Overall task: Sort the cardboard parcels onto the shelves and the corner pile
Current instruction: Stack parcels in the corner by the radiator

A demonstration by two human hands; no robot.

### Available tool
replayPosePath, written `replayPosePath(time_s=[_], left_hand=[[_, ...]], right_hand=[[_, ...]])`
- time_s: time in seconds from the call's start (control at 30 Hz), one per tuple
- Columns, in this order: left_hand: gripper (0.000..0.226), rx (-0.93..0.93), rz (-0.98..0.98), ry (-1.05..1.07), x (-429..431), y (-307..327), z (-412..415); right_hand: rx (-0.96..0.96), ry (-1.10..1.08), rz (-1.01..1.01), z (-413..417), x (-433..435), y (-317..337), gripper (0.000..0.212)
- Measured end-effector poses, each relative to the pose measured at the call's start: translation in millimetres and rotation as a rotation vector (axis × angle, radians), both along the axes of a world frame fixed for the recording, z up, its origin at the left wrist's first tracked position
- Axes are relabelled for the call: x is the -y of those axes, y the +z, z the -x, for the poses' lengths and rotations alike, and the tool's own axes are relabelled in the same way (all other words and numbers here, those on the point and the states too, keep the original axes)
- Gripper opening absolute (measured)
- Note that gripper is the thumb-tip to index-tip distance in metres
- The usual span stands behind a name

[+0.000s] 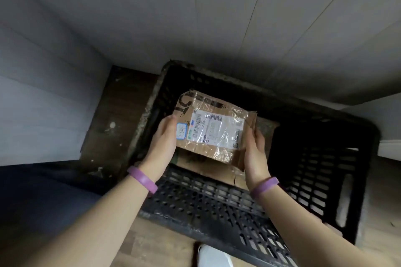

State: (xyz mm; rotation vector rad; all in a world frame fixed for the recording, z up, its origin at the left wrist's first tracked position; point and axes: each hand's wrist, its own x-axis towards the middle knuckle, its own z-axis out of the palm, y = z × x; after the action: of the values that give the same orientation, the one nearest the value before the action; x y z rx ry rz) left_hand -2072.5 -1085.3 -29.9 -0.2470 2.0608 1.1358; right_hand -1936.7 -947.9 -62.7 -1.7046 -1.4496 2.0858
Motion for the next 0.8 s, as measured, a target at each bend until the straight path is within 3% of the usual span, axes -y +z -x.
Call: replayPosePath(time_s=[0.07,0.13,0.2,0.37,0.5,0.63,0.8], left_hand=[[0.036,-0.017,0.078,-0.032,-4,-18,8],[0.049,-0.074,0.125,-0.051,-7,-31,10],[0.041,-0.178,0.122,-0.057,-10,-35,5],[0.026,-0.387,-0.004,0.037,-13,-23,0],[0.027,-0.366,-0.022,0.071,-12,-12,5],[0.041,-0.371,0.052,-0.123,-5,-14,9],[0.06,-0.419,0.396,-0.41,-8,-6,7]], right_hand=[[0.007,-0.015,-0.006,8,0,-20,0.08],[-0.006,-0.035,-0.046,13,-1,-37,0.061],[-0.027,-0.053,-0.077,16,-1,-45,0.055],[-0.066,-0.093,-0.078,20,6,-35,0.068],[-0.092,-0.098,-0.077,26,10,-24,0.078],[-0.065,-0.061,-0.027,30,8,-22,0.081],[-0.014,0.015,0.002,29,10,-17,0.081]])
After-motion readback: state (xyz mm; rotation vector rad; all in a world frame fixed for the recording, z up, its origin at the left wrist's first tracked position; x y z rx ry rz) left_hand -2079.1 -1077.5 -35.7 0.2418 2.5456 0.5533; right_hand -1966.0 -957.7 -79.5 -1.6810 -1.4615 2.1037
